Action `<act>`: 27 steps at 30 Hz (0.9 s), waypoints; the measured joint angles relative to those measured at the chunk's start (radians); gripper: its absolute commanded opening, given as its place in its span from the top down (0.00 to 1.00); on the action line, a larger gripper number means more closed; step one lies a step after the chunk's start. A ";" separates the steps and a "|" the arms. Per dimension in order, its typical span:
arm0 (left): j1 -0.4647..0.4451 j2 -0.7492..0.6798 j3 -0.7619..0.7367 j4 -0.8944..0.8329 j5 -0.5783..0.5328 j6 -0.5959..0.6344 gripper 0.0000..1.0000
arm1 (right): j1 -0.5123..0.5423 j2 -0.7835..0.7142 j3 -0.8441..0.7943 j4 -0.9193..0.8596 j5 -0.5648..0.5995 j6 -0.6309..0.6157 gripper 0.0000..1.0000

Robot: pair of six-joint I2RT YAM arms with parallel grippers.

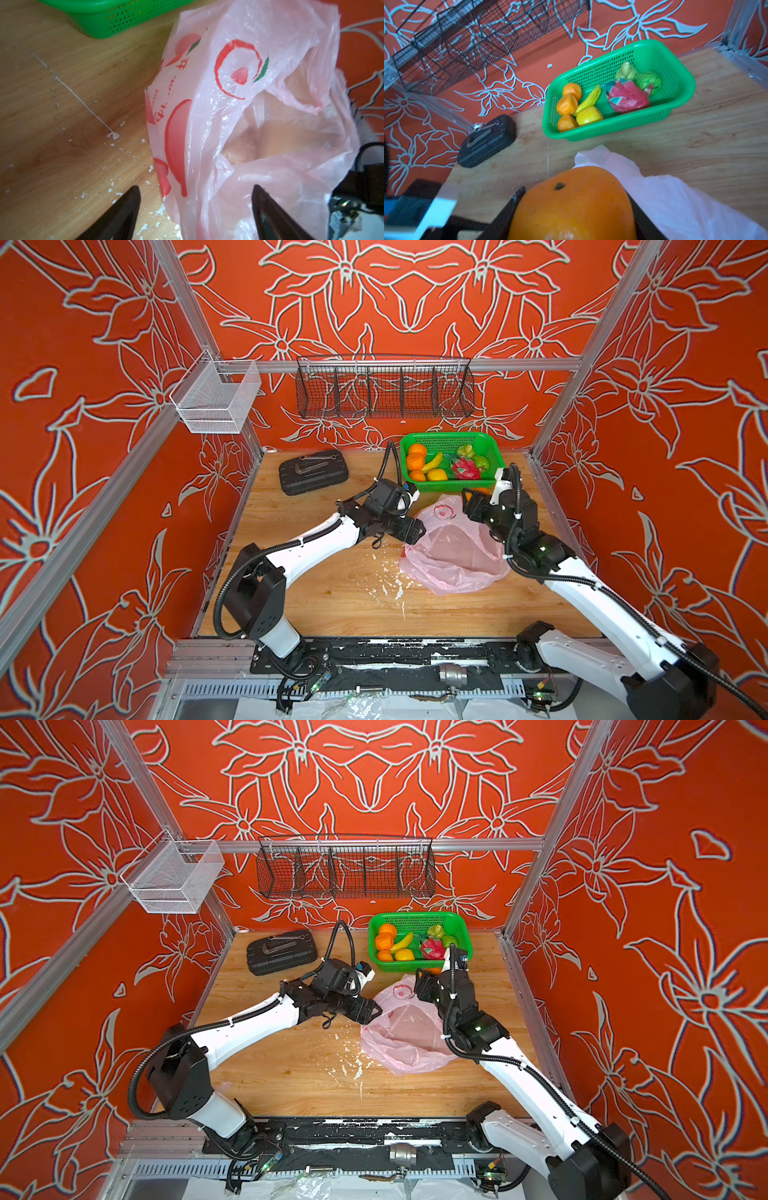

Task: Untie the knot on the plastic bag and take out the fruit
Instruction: 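Lift the orange out of the bag with the right gripper, then carry the orange to the green basket and open the right gripper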

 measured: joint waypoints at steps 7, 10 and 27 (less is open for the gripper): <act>0.000 -0.103 -0.006 0.002 -0.038 -0.010 0.02 | -0.196 0.200 0.140 0.039 -0.131 0.025 0.50; 0.000 -0.138 0.002 -0.006 -0.058 -0.018 0.02 | -0.276 0.312 0.205 0.077 -0.227 0.053 0.51; 0.174 -0.214 -0.014 -0.002 0.076 -0.197 0.02 | -0.330 1.134 0.854 0.112 -0.554 0.320 0.51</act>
